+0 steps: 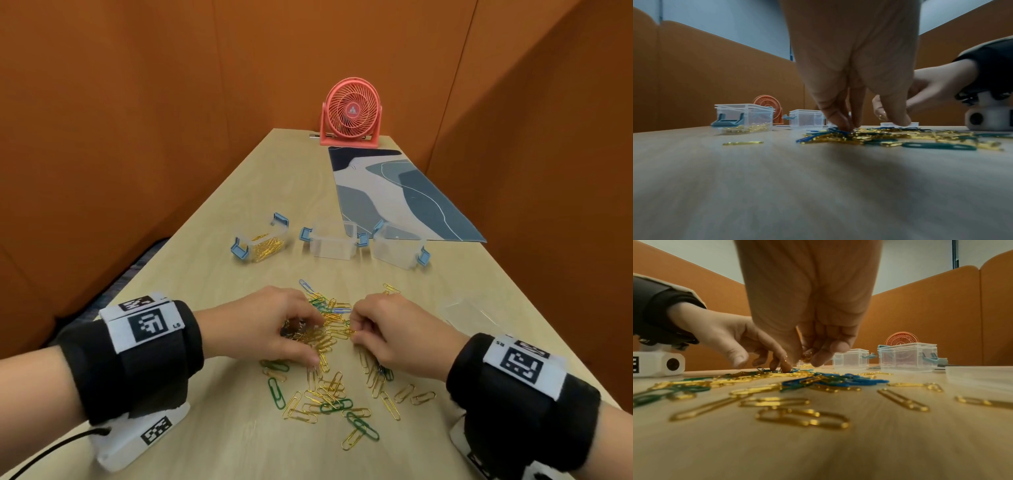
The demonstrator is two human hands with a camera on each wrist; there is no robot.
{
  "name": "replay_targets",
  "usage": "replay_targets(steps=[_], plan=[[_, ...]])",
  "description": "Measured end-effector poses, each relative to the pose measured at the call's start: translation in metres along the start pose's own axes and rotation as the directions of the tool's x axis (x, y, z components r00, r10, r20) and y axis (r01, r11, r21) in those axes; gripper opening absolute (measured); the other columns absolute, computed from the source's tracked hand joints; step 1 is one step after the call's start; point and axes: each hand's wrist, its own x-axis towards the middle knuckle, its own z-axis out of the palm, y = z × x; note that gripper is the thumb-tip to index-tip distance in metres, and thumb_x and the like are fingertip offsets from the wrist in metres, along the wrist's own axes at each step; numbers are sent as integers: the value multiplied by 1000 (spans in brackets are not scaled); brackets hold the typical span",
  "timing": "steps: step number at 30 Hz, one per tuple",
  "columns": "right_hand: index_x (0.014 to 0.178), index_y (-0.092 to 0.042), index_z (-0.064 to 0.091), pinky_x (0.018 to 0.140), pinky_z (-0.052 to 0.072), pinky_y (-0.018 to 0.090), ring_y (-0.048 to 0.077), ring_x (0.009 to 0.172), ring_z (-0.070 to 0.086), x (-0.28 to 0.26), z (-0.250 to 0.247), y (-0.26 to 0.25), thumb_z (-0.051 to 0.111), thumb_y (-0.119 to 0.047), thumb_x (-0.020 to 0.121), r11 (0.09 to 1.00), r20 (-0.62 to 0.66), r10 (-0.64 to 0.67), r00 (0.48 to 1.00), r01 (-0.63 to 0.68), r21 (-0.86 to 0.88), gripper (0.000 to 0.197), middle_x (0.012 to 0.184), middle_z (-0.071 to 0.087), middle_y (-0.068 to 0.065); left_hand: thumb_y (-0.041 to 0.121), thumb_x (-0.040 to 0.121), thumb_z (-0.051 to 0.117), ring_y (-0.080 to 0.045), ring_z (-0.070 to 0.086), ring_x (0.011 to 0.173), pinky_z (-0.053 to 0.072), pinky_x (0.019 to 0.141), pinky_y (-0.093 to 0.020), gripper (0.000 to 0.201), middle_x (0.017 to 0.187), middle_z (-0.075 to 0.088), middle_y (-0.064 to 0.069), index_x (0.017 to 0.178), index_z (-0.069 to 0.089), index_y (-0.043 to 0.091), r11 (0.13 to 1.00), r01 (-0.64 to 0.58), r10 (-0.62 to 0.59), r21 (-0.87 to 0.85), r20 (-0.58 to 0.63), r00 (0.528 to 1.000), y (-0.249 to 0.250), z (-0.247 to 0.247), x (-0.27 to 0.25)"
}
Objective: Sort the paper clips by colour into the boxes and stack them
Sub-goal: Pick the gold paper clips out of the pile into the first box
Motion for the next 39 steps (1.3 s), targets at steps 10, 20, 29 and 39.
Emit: replay_targets(steps=[10, 20, 29, 39], plan=[[85, -23, 49, 71, 35, 21, 11, 80, 43, -1, 0, 1, 51, -26, 92, 1000, -69, 2, 998, -2, 8, 8, 86, 48, -7, 31, 83, 69, -3, 53, 70, 42, 66, -9, 17, 84, 61, 10, 97, 68, 22, 995, 56, -55, -84, 11, 998, 5, 5, 8], [87, -14, 61, 67, 37, 8, 3, 73, 46, 0, -2, -4, 60, -18, 88, 933, -333, -207, 920, 288, 214, 4, 80, 49, -10, 16, 94, 52, -12, 55, 65, 48, 58, -18, 16, 73, 61, -4, 85, 61, 7, 658, 241, -258, -714, 87, 962, 13, -20, 8], [96, -17, 66, 74, 41, 9, 4, 82, 53, -2, -1, -9, 62, -23, 86, 915, -361, -238, 902, 332, 228, 13, 90, 58, -6, 26, 99, 41, -17, 59, 54, 54, 53, -23, 29, 65, 58, -8, 86, 58, 6, 4, 364, -245, -931, 352, 903, 48, -5, 16], [128, -38, 49, 102, 37, 24, 1, 115, 36, -18, -6, 10, 78, -61, 54, 998, 161, 64, 985, -65, 1, 83, 122, 42, -19, 53, 61, 79, -6, 48, 110, 35, 85, -12, 93, 121, 51, 10, 140, 39, 28, 975, 215, -205, -64, 137, 969, 35, 0, 14]])
